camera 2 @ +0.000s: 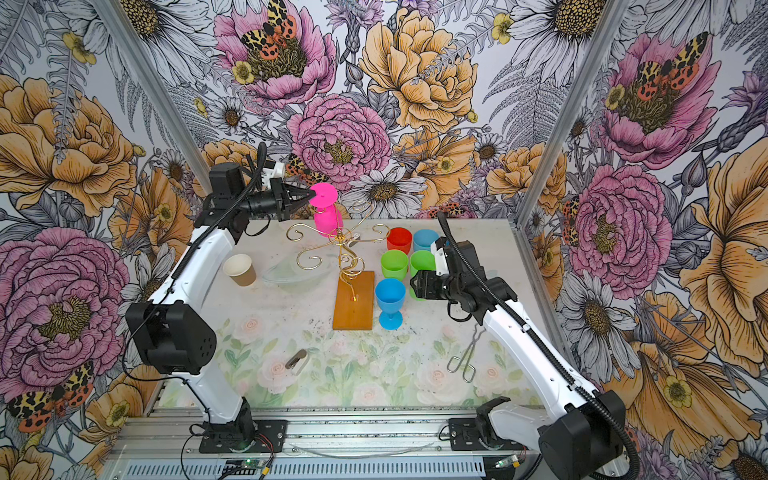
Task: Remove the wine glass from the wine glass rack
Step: 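Lift the pink glass up off the rack hook with the left gripper, then pull the pink glass back toward the robot with the left gripper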
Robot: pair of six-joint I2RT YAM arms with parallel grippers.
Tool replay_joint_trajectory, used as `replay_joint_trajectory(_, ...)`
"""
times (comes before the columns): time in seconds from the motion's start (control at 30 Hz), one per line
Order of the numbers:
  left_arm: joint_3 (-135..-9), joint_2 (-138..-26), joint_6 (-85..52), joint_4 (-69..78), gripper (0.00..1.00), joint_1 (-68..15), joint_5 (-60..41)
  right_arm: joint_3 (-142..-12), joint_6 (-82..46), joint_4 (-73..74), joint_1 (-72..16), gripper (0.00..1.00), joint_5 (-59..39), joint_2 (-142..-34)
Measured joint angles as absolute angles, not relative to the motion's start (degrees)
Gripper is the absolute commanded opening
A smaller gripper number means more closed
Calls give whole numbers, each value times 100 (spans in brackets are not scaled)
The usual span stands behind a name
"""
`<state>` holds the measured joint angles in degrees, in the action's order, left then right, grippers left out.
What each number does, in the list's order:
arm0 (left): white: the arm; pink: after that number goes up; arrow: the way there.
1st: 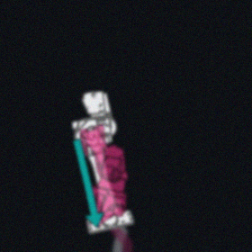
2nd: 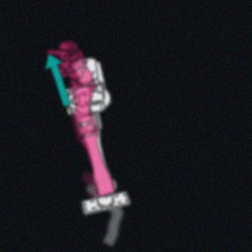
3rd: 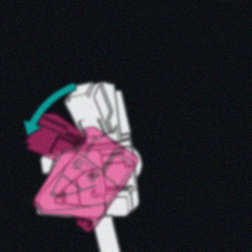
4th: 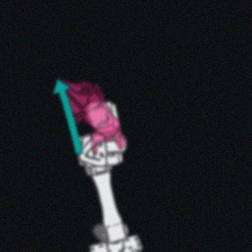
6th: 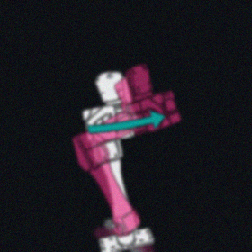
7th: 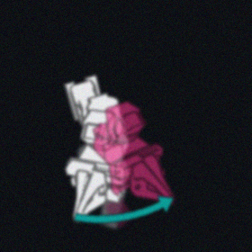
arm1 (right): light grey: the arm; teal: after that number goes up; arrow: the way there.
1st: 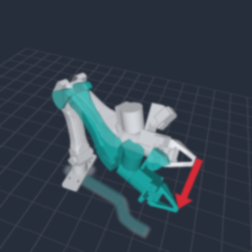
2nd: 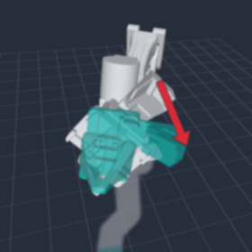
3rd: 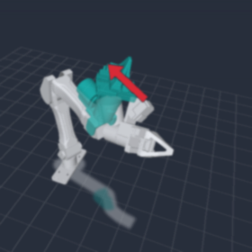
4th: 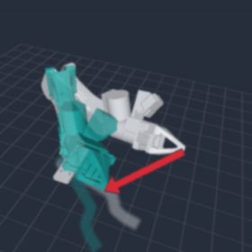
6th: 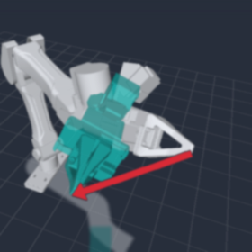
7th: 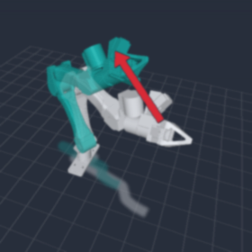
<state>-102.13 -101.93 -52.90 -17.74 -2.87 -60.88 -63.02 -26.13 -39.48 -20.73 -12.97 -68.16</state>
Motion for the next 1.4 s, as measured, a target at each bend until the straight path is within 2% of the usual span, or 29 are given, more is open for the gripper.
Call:
replay_joint_trajectory(0.67, -10248, -10285, -4880, -2556, 0, -427, -6189, -6202, -2674, -3830, -2064, 68, -1302, -6740)
replay_joint_trajectory(1.4, -9507, -9452, -4731, -2681, 0, 45, -6504, -6200, -2836, -3734, -2064, 68, -1363, -6742)
